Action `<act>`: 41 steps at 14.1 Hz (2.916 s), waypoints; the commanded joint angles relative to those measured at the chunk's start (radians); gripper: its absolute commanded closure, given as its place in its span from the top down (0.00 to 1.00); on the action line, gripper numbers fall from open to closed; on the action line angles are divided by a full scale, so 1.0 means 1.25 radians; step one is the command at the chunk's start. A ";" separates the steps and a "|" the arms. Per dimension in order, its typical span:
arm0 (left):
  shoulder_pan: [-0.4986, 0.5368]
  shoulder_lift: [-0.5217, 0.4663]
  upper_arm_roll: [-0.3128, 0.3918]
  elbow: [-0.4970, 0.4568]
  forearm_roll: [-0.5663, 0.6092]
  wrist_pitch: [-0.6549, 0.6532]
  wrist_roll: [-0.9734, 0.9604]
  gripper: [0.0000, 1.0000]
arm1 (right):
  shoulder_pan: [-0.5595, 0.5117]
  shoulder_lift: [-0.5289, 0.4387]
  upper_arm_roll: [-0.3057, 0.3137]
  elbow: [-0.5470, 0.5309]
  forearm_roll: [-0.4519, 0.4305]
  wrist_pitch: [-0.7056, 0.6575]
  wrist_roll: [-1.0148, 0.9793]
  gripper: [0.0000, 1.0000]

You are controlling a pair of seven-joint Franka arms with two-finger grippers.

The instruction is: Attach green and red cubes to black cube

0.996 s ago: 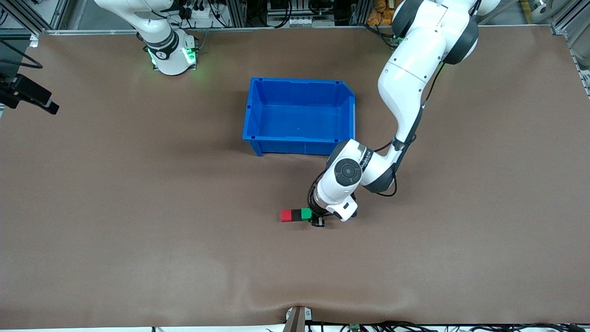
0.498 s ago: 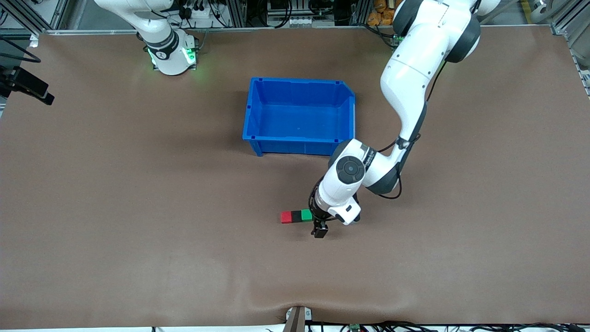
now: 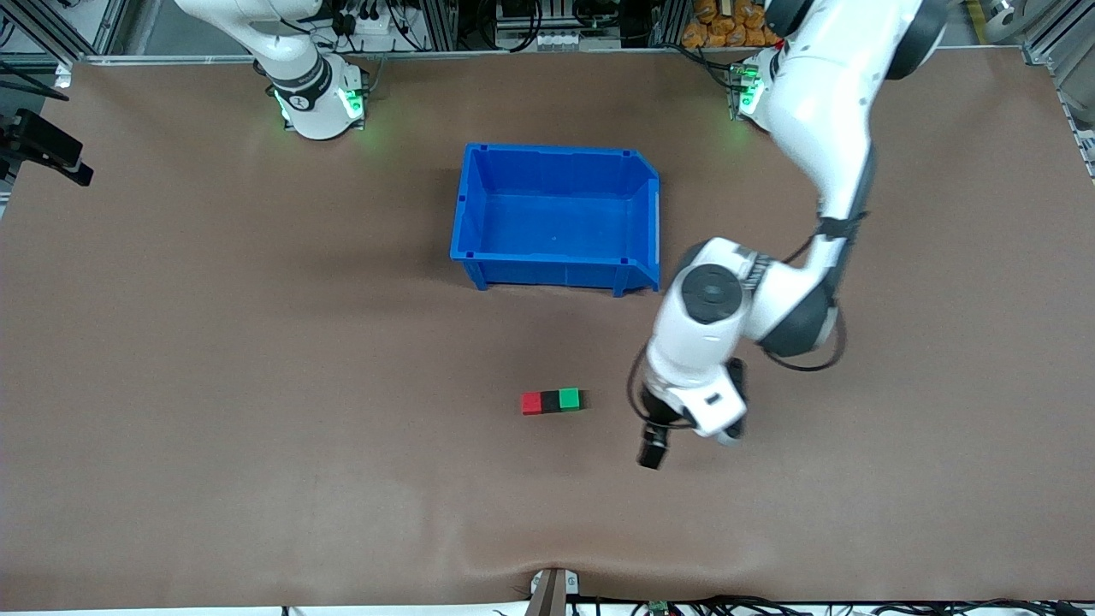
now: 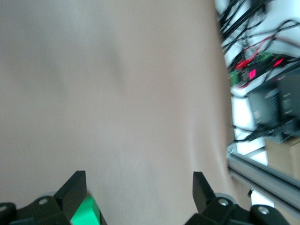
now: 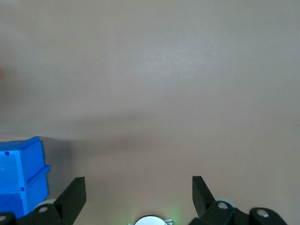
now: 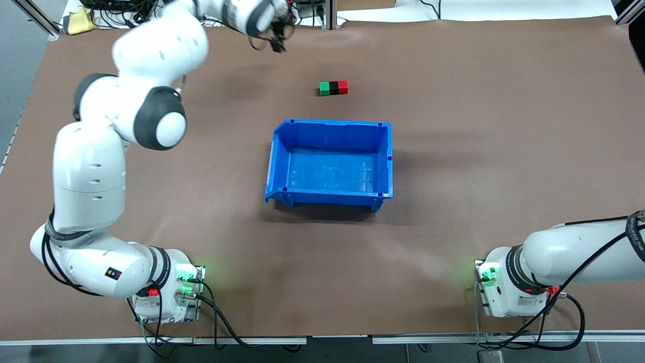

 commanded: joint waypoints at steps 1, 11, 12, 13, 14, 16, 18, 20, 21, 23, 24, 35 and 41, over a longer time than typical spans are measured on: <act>0.062 -0.090 -0.023 -0.028 0.021 -0.066 0.145 1.00 | -0.002 -0.015 0.002 -0.007 -0.004 -0.007 -0.016 1.00; 0.225 -0.410 -0.033 -0.232 -0.097 -0.225 0.567 1.00 | -0.004 -0.017 0.000 -0.008 0.053 -0.003 -0.020 1.00; 0.238 -0.459 -0.032 -0.290 -0.112 -0.225 0.623 1.00 | -0.004 -0.017 0.000 -0.008 0.053 -0.006 -0.020 1.00; 0.248 -0.508 -0.032 -0.345 -0.123 -0.225 0.673 1.00 | -0.004 -0.017 0.000 -0.008 0.053 -0.007 -0.020 1.00; 0.257 -0.541 -0.032 -0.383 -0.132 -0.226 0.721 1.00 | -0.002 -0.018 0.001 -0.008 0.051 -0.007 -0.020 1.00; 0.257 -0.599 -0.032 -0.452 -0.133 -0.229 0.793 1.00 | 0.006 -0.017 0.001 -0.008 0.041 -0.010 -0.020 1.00; 0.264 -0.663 -0.030 -0.521 -0.133 -0.229 0.856 1.00 | 0.005 -0.018 0.000 -0.008 0.041 -0.011 -0.020 1.00; 0.273 -0.702 -0.027 -0.558 -0.133 -0.230 0.916 1.00 | 0.003 -0.018 0.002 -0.008 0.041 -0.011 -0.020 1.00; 0.276 -0.706 -0.025 -0.557 -0.134 -0.249 0.955 1.00 | -0.002 -0.018 0.003 -0.008 0.041 -0.013 -0.020 1.00; 0.291 -0.703 -0.022 -0.541 -0.137 -0.300 1.069 1.00 | -0.008 -0.018 0.003 -0.008 0.042 -0.018 -0.020 1.00; 0.301 -0.702 -0.022 -0.532 -0.137 -0.326 1.129 1.00 | -0.008 -0.020 0.004 -0.008 0.042 -0.018 -0.021 1.00; 0.302 -0.585 0.015 -0.273 -0.122 -0.635 1.424 1.00 | -0.005 -0.043 0.002 -0.019 0.042 -0.022 -0.021 1.00; 0.303 -0.625 0.010 -0.284 -0.123 -0.665 1.440 1.00 | -0.002 -0.042 0.000 -0.019 0.042 -0.019 -0.021 1.00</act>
